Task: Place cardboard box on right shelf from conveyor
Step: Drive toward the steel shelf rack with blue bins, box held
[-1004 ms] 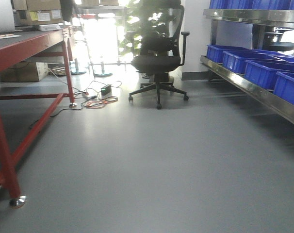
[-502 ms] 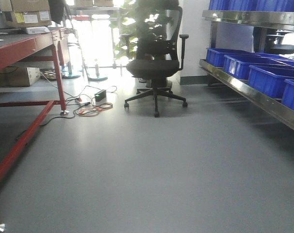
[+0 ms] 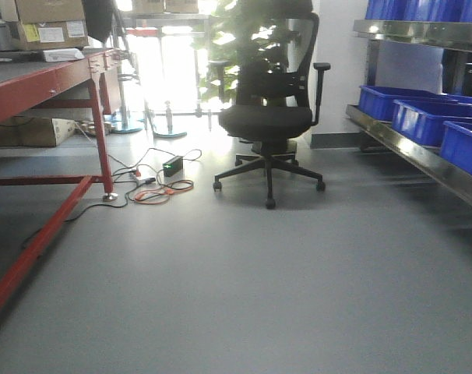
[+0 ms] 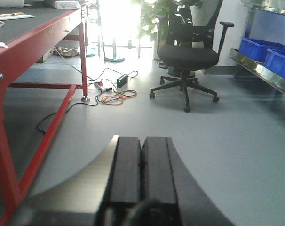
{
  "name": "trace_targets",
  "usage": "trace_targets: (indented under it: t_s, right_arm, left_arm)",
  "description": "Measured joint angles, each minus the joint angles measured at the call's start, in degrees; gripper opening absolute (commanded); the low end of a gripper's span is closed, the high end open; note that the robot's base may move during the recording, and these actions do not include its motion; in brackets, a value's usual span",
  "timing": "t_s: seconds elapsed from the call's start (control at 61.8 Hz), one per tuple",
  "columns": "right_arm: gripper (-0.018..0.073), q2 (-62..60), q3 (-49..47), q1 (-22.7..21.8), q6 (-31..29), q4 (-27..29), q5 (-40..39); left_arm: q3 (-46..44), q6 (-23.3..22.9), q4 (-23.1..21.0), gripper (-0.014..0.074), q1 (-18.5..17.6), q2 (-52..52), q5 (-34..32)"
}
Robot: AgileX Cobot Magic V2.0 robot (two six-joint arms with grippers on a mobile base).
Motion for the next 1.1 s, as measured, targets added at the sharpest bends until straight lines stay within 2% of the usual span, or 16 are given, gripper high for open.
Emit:
trace_targets:
  t_s: [1.101]
  right_arm:
    - [0.0195,0.0,0.0,0.0,0.0,0.0,0.0]
  left_arm:
    - [0.0,0.0,0.0,-0.0116,0.0,0.0,0.0]
